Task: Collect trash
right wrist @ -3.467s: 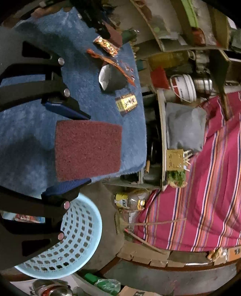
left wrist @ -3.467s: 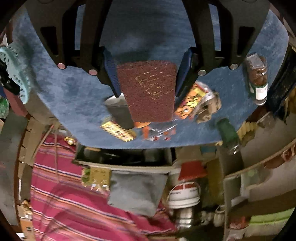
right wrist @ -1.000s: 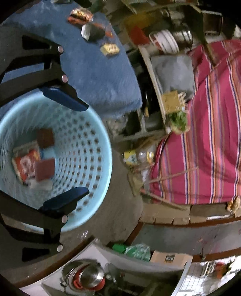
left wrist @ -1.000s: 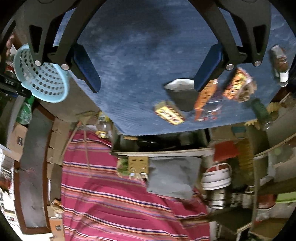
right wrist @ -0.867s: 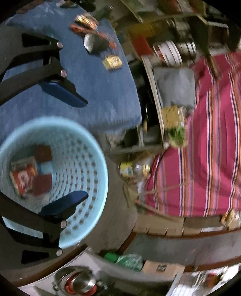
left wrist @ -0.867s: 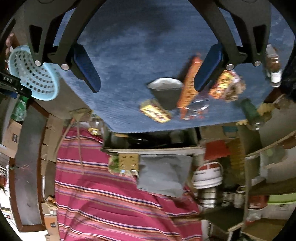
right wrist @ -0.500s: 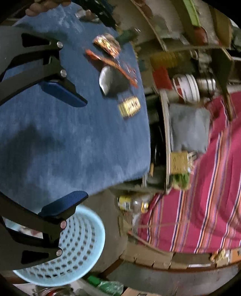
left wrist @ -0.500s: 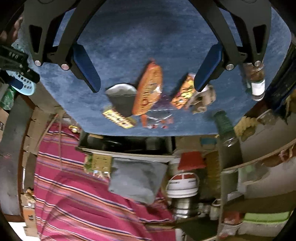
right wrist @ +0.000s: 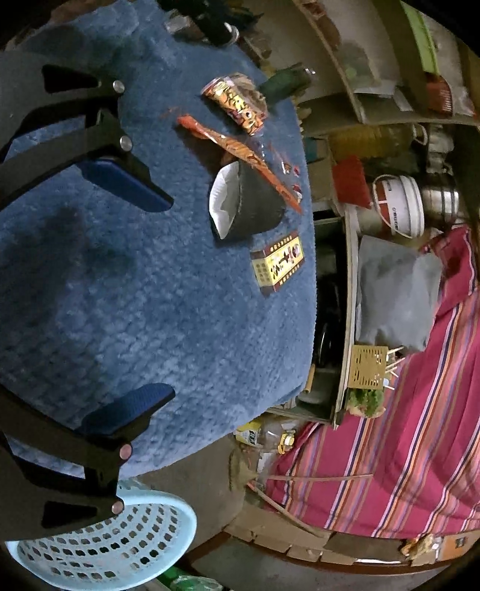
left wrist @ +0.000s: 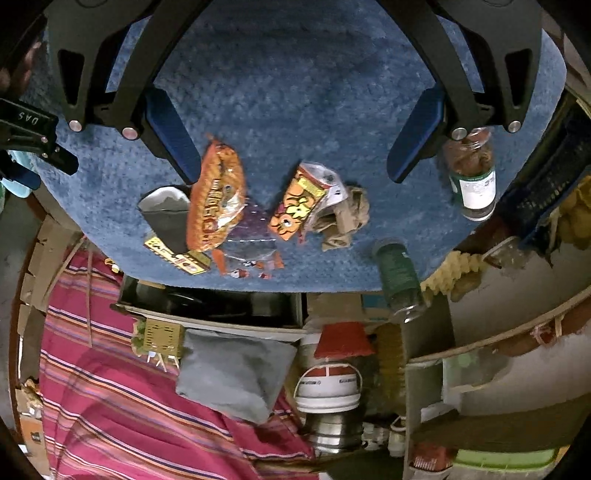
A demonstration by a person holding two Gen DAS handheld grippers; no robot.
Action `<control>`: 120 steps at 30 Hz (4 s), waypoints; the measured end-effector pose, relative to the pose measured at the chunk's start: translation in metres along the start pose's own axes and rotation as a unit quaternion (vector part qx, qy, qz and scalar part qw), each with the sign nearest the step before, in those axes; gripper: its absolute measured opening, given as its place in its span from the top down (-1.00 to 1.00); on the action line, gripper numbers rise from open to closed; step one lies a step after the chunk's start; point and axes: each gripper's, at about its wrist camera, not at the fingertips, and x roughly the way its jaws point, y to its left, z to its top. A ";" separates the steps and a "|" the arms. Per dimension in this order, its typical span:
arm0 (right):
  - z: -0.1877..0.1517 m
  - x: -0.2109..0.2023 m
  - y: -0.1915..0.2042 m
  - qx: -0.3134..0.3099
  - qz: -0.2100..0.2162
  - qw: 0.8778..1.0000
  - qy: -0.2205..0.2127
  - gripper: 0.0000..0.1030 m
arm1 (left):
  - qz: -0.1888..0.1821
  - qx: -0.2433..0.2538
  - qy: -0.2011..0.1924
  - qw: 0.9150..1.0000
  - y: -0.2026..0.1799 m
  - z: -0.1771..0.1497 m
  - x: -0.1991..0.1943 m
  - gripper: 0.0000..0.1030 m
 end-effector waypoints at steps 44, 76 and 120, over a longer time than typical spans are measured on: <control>0.023 0.053 0.011 0.008 -0.005 1.000 0.025 -0.91 | 0.001 0.028 0.123 0.992 0.010 0.012 0.124 -0.56; 0.077 0.084 0.067 -0.030 0.038 0.998 0.041 -0.91 | -0.052 -0.018 0.096 0.994 0.028 0.034 0.110 0.10; 0.003 -0.093 -0.147 0.060 -0.074 0.994 -0.050 -0.45 | -0.167 0.073 0.021 0.983 -0.131 0.024 -0.012 0.10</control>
